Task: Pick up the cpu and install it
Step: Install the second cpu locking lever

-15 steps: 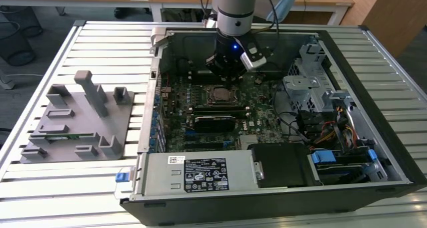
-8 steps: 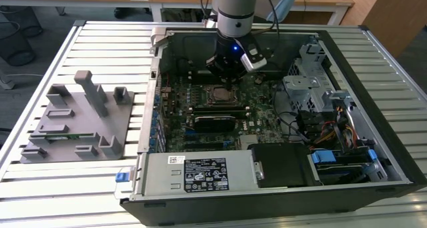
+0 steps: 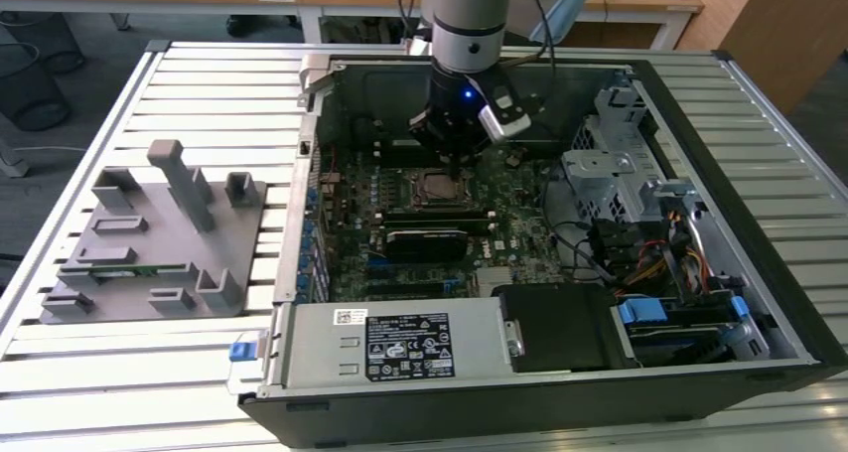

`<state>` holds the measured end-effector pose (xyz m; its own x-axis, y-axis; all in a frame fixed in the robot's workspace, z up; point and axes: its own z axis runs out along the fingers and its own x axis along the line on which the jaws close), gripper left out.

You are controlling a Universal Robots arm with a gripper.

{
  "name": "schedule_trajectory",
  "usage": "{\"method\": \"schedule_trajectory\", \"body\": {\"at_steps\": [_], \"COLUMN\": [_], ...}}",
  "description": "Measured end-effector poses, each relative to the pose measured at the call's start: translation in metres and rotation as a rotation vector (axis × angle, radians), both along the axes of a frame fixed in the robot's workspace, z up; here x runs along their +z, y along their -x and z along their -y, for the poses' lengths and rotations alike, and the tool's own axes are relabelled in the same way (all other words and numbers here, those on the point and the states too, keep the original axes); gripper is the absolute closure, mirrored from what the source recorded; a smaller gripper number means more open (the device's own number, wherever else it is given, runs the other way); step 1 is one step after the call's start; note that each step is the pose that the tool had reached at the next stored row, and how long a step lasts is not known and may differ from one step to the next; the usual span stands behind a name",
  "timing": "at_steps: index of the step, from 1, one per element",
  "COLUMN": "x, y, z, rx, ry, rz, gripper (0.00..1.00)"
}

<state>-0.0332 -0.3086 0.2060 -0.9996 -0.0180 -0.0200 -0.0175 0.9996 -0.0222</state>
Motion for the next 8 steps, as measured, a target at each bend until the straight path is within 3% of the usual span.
{"method": "schedule_trajectory", "body": {"at_steps": [8], "x": [0.0068], "y": [-0.0001], "z": [0.0005], "rx": [0.0], "ry": [-0.0001], "rz": [0.0001], "gripper": [0.89]}}
